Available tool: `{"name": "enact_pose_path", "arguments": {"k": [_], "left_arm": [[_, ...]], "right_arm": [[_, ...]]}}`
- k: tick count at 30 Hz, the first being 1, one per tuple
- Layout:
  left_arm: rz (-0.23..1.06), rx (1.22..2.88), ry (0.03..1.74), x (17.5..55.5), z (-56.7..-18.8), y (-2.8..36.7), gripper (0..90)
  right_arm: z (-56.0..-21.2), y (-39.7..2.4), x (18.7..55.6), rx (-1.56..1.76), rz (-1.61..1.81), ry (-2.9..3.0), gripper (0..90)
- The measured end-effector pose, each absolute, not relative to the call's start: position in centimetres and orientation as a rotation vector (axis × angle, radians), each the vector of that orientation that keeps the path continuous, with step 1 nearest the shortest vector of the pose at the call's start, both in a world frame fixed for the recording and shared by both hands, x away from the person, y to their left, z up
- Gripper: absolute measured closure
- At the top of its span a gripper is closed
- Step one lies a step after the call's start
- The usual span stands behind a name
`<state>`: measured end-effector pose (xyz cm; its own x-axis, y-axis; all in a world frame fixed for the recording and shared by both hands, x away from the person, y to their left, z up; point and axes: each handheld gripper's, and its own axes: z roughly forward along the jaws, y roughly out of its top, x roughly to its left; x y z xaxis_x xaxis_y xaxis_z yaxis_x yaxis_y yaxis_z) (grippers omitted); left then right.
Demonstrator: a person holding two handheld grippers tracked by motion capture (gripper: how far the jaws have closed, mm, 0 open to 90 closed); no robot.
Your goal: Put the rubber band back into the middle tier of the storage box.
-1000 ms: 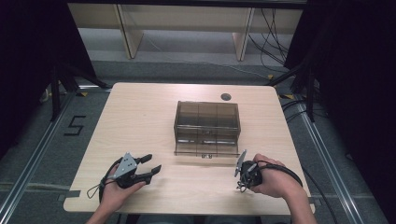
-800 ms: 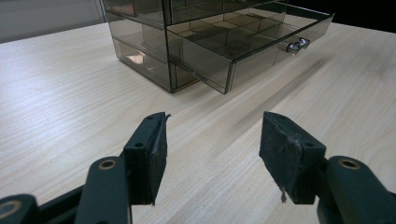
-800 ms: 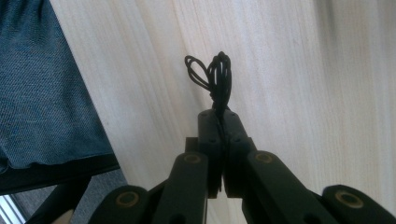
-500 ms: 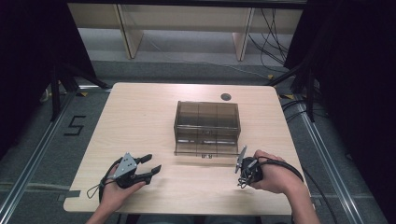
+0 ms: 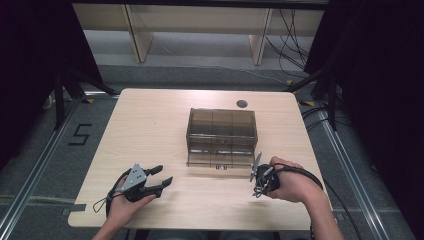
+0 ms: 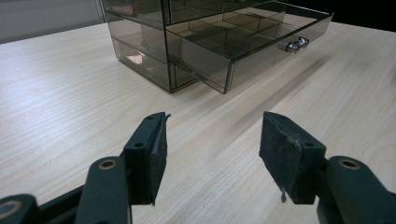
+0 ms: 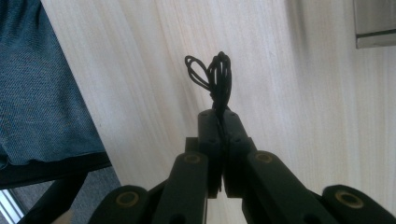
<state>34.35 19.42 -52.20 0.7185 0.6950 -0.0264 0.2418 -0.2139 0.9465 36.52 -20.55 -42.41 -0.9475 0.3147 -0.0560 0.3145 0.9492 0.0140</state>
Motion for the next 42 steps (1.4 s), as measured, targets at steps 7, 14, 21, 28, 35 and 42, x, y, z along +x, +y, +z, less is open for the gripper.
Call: {"name": "enact_pose_path", "arguments": {"k": [7,14,21,28,35,42], "left_arm": [[0.492,1.781,0.743,34.3,-52.2,19.4,41.1],[0.495,1.783,0.737,34.4,-52.2,19.4,41.1],[0.493,1.781,0.740,34.4,-52.2,19.4,41.1],[0.491,1.780,0.743,34.3,-52.2,19.4,41.1],[0.491,1.780,0.742,34.3,-52.2,19.4,41.1],[0.490,1.781,0.743,34.4,-52.2,19.4,41.1]], "right_arm": [[-42.2,-20.4,36.8,0.478,0.007,3.042,89.2],[-41.9,-20.1,37.1,0.467,-0.001,3.044,89.2],[-41.6,-20.0,37.5,0.468,-0.002,3.044,89.2],[-41.2,-19.8,37.8,0.453,-0.006,3.039,89.2],[-40.8,-19.5,38.2,0.436,0.000,3.039,89.2],[-40.5,-19.2,38.4,0.459,-0.005,3.029,89.2]]}}
